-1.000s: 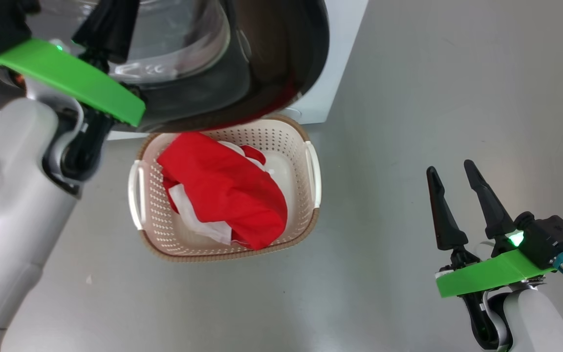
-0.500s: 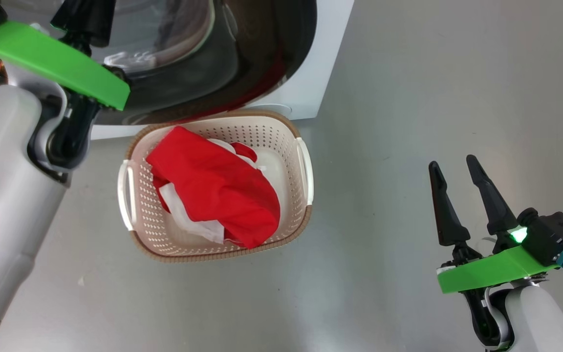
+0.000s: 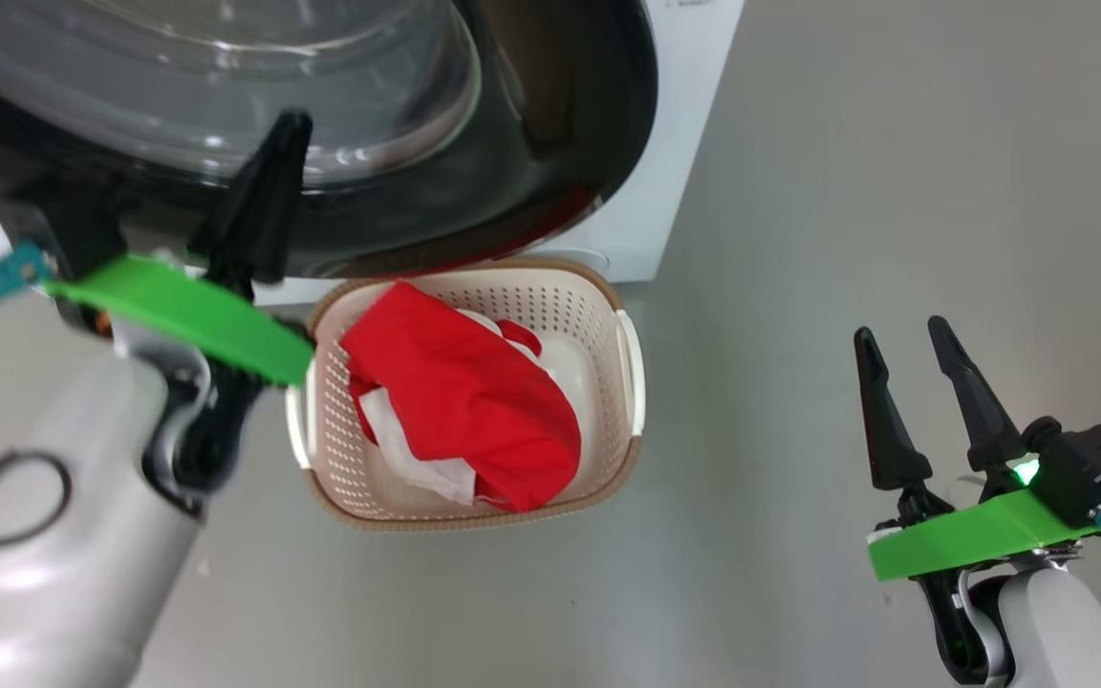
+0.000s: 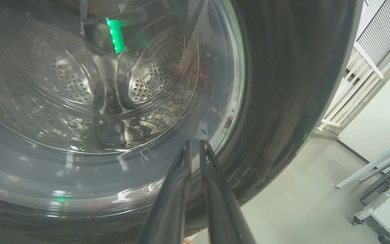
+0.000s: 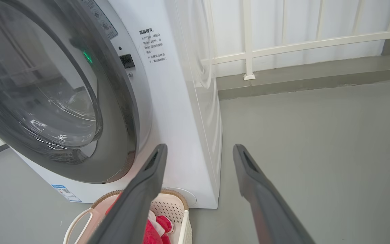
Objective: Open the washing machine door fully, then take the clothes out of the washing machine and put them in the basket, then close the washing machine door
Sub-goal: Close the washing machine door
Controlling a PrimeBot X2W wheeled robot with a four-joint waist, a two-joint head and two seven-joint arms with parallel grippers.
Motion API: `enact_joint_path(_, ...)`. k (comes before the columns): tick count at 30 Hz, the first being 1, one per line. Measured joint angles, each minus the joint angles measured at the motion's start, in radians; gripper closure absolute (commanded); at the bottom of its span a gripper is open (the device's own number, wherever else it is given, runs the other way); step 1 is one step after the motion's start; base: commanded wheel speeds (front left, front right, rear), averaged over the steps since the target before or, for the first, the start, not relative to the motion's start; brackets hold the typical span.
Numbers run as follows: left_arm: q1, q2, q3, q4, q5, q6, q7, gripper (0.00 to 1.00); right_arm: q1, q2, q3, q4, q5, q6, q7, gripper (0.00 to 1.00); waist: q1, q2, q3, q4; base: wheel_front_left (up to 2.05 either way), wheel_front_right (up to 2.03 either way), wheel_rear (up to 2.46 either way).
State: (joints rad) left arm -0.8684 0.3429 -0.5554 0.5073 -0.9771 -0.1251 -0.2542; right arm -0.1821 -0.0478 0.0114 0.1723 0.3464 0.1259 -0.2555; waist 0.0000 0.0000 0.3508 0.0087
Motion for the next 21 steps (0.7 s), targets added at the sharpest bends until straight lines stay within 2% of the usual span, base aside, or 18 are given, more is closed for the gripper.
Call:
enact_joint_path(4,0.072,-0.014,0.03,-0.011,0.029,0.0,0.0,0.83,0.017,0.0,-0.005,0.001,-0.015,0.0,0.0,0.0,0.0,0.0,-0.022,0.013,0.0,0.0,0.0)
enact_joint_path(10,0.199,-0.032,0.07,-0.014,0.088,0.0,0.0,0.66,0.069,0.001,-0.028,0.009,-0.033,0.0,0.0,0.0,0.0,0.0,-0.067,0.043,0.0,0.0,0.0)
enact_joint_path(17,0.329,-0.037,0.15,-0.019,0.164,0.0,0.0,0.6,0.113,0.002,-0.046,0.017,-0.04,0.0,0.0,0.0,0.0,0.0,-0.125,0.071,0.0,0.0,0.0)
enact_joint_path(21,0.4,-0.036,0.188,-0.025,0.204,0.0,0.0,0.52,0.141,0.002,-0.06,0.02,-0.04,0.0,0.0,0.0,0.0,0.0,-0.157,0.082,0.0,0.0,0.0)
